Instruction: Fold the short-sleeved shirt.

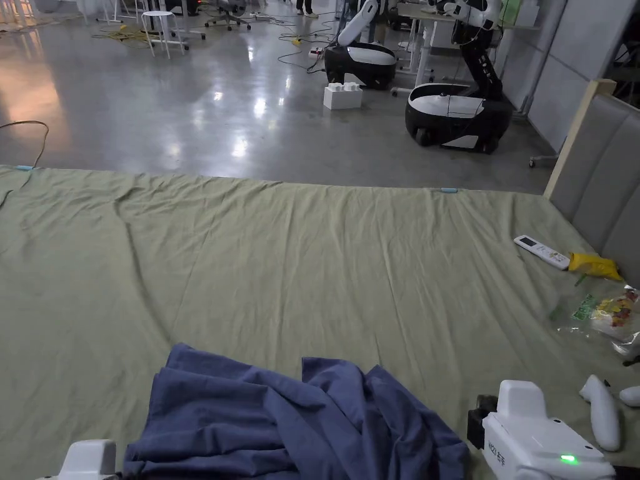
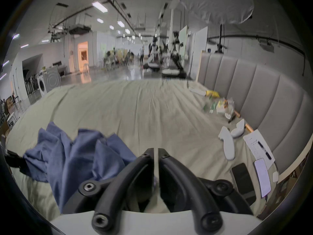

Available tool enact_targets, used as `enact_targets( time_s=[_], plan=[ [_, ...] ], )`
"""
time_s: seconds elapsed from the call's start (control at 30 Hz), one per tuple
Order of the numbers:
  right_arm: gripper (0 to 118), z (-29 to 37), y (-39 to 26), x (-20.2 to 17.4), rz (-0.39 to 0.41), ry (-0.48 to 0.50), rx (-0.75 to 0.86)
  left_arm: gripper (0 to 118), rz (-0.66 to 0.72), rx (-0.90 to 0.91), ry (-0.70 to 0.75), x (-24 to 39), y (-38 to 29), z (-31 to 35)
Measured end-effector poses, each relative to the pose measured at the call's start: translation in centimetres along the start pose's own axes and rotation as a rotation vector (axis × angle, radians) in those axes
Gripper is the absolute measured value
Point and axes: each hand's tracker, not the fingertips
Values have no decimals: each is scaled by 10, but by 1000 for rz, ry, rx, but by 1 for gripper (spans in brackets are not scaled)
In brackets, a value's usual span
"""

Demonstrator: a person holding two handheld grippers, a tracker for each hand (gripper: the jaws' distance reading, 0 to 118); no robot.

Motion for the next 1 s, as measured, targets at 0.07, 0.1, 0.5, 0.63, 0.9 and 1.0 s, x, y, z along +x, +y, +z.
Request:
enact_targets(
  time_s=[0.07,0.1,0.5,0.63,0.9,1.0],
  plan=[
    [58,-16,-7,1,22,10,-107,4,-2,16,-3,2,6,5],
    [68,-24,-13,1,28,22,-159,4,-10,21,0,4,8,7],
    [15,-47,-57,-23,26,101,-232,4,-24,28,10,10,7,5],
    [5,-32,-47,-20,59,113,-193,4,-23,34,26,10,11,10],
    [5,17,8,-13,45,100,5,4,-13,161,16,10,42,42],
    [5,34,32,-9,52,94,59,4,-8,222,12,9,65,61]
  ],
)
